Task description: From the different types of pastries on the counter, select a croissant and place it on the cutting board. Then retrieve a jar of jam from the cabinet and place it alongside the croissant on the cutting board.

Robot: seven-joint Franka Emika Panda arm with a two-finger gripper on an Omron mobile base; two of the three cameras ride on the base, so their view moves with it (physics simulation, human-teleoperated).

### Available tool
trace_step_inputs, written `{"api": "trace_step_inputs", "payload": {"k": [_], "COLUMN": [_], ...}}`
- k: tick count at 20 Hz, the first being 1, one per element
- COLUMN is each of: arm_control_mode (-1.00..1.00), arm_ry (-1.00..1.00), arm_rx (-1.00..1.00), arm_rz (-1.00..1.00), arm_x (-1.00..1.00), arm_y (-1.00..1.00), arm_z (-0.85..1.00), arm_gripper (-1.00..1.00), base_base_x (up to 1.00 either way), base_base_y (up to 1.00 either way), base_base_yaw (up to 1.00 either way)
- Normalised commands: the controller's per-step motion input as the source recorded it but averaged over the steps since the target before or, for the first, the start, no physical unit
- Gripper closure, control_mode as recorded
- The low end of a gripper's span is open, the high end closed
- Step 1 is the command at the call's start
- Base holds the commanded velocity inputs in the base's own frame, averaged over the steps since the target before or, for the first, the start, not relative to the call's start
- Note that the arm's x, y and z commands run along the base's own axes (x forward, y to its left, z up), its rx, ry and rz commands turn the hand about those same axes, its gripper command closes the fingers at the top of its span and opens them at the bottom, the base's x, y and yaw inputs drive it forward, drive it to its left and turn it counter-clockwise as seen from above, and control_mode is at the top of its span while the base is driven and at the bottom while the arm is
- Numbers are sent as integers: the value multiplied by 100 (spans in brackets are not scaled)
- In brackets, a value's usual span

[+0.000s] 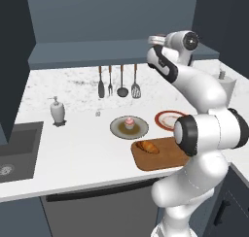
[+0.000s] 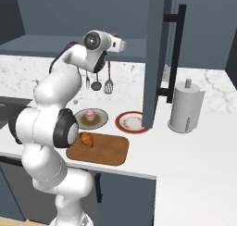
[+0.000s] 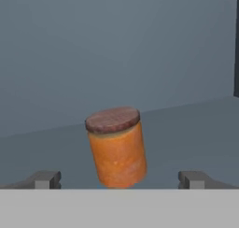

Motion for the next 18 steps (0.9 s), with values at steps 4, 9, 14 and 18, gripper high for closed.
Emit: {"api": "trace_step_inputs", "payload": {"k": [4, 9, 14, 18], "arm_control_mode": [-100, -100, -100, -100], "arm_ry": [3, 3, 5, 0], "arm_rx": [0, 0, 0, 0], "arm_rz": [0, 0, 0, 0], "arm_x": [0, 9, 21, 0], "arm_y": [15, 0, 0, 0], "arm_z": [-1, 0, 16, 0], "arm_gripper": [-100, -100, -100, -100], "base_base_x": [0, 0, 0, 0], "base_base_y": [0, 0, 0, 0], "base_base_yaw": [0, 0, 0, 0]}}
